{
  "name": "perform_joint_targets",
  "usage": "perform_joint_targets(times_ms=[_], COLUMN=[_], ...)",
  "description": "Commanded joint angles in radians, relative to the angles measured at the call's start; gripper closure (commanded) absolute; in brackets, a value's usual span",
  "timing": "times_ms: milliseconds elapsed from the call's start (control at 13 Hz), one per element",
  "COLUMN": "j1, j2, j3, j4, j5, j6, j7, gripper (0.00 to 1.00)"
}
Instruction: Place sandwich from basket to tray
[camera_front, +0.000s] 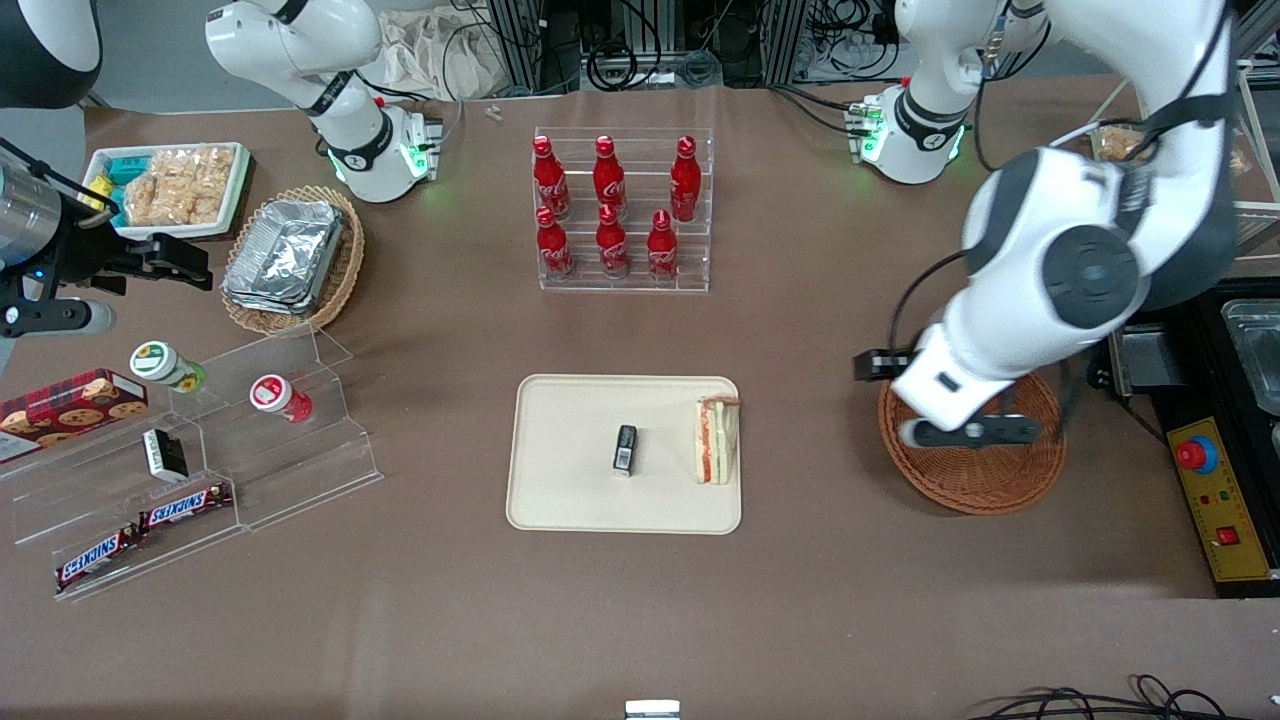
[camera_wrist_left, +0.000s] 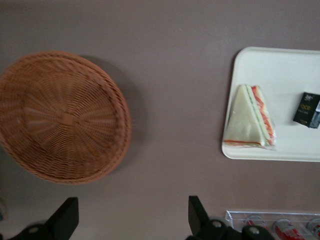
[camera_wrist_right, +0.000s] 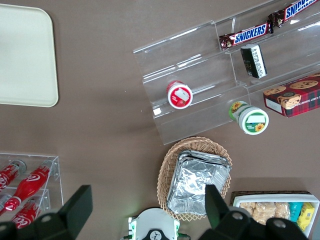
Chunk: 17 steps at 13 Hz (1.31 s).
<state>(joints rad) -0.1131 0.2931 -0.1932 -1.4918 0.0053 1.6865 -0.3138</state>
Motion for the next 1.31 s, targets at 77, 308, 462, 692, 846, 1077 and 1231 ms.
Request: perform_joint_targets(times_ms=[77, 308, 462, 692, 846, 1077, 1231], j1=[0.136, 0.191, 0.213, 0.219, 0.217, 0.217, 0.219], j2=[-0.098, -0.094, -0.091, -0.088, -0.089, -0.089, -0.084], j3=[-0.008, -0.003, 0.0, 0.0, 0.0, 0.0, 0.001], j4=[-0.005, 0.056, 0.054, 0.056, 0.045, 0.045, 0.045], j5=[-0.007, 0.008, 0.022, 0.018, 0.024, 0.021, 0.021], j6=[-0.082, -0.119, -0.119, -0.119, -0.119, -0.119, -0.119], j7=[0.157, 0.173, 0.174, 0.17, 0.173, 0.165, 0.159], gripper=[0.01, 0.01, 0.01, 0.01, 0.01, 0.01, 0.01])
